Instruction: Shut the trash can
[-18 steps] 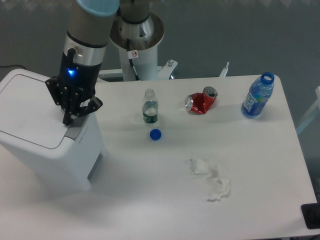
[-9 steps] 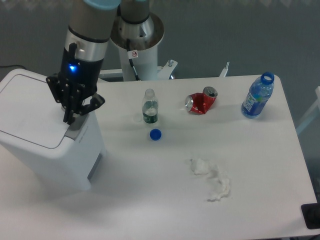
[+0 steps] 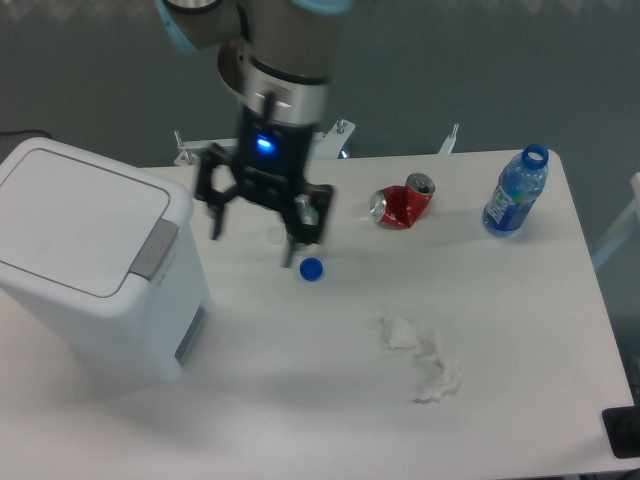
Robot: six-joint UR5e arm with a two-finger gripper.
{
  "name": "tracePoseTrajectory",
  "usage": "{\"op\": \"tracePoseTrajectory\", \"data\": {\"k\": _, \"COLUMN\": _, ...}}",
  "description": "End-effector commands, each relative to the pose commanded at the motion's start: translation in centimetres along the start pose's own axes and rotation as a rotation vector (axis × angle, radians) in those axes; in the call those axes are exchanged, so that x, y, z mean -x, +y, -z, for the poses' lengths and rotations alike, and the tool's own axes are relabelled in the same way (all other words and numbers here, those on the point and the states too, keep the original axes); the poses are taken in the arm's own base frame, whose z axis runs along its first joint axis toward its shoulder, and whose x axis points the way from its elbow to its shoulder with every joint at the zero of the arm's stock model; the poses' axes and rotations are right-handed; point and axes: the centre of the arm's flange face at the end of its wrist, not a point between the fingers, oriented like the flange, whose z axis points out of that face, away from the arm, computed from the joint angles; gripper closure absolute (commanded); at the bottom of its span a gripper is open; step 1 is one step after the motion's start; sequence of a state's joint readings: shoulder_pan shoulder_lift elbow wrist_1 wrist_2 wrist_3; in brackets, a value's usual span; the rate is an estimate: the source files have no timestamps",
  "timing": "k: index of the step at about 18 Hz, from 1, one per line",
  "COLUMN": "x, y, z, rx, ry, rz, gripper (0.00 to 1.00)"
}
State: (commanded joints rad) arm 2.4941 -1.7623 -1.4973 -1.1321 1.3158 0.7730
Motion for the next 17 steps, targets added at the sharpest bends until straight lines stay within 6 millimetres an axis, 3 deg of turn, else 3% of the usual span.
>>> {"op": "tracePoseTrajectory", "data": {"k": 5, "x": 4.4, "y": 2.4, "z": -6.0, "rx": 0.223, "ry": -0.053, "rz": -0.229, "gripper": 0.00}}
{"op": "tracePoseTrajectory", "data": {"k": 9, "x": 10.3, "y": 6.8, "z": -11.3, "rx": 0.332, "ry": 0.005, "rz": -0.307, "gripper": 0.00}}
{"op": "tracePoseTrajectory", "data": {"k": 10, "x": 12.4, "y": 8.1, "z": -11.6, "rx": 0.368, "ry": 0.001, "rz": -0.331, "gripper": 0.00}}
{"op": "tracePoseTrajectory", "data": {"k": 12, "x": 14.2, "y": 9.3, "z": -12.4, "rx": 0.392, "ry": 0.009, "rz": -0.377, "gripper": 0.00}}
{"op": "tracePoseTrajectory", "data": {"k": 17, "x": 14.2, "y": 9.4, "z": -13.1, "rx": 0.401, "ry": 0.018, "rz": -0.376, "gripper": 0.00}}
